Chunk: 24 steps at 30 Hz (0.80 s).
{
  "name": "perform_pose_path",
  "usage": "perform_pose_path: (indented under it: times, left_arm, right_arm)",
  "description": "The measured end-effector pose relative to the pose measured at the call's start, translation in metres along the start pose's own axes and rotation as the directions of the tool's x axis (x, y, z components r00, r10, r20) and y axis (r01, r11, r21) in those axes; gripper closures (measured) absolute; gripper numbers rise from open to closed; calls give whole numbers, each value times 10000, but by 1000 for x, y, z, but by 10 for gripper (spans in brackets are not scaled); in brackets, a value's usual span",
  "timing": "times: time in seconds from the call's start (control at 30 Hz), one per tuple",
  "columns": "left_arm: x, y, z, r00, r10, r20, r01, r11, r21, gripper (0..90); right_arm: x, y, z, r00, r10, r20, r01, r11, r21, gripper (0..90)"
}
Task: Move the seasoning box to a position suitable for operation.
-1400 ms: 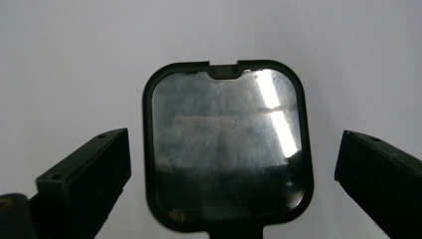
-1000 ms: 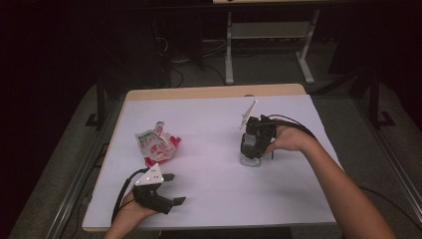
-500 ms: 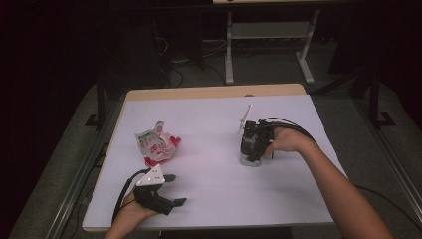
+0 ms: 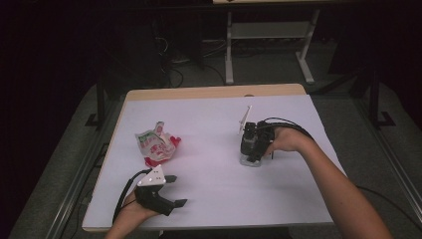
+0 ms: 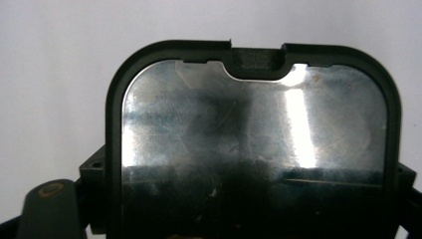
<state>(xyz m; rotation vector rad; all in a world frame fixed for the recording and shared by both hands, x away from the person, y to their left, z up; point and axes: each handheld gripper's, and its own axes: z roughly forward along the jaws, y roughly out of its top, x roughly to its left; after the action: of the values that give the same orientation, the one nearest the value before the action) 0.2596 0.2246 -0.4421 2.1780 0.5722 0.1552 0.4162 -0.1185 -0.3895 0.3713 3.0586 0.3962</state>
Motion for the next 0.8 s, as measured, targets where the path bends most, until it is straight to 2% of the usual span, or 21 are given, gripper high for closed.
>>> perform_pose_path:
  times: [0.27, 0.4, 0.47, 0.57, 0.6, 0.7, 0.8]
  left_arm:
    - [-2, 0, 2, 9999, 60, 139, -60, 10000, 0, 129]
    - [-2, 1, 1, 9999, 110, 80, -110, 9999, 1, 127]
    - [-2, 1, 1, 10000, 2, 60, -2, 10000, -66, 126]
    - [-2, 2, 1, 10000, 16, 28, -16, 10000, -73, 126]
    - [-3, 1, 1, 10000, 35, 43, -35, 10000, -83, 126]
    - [-2, 1, 1, 10000, 39, 30, -39, 10000, -68, 126]
    - [-2, 1, 1, 10000, 12, 11, -12, 10000, -88, 126]
  right_arm:
    - [1, -3, -3, 9999, -29, -120, 27, 9999, -102, 149]
    - [8, -3, -11, 10000, -63, -47, 62, 9997, -238, 150]
    - [10, -3, -13, 9999, -148, -58, 146, 9995, -279, 150]
    - [19, -3, -18, 9995, -306, 23, 307, 9992, -253, 149]
    - [26, -3, -22, 9990, -451, -33, 450, 9986, -286, 150]
    - [32, -2, -24, 9979, -646, -78, 643, 9972, -378, 150]
    - [46, 2, -28, 9950, -999, -35, 996, 9941, -440, 150]
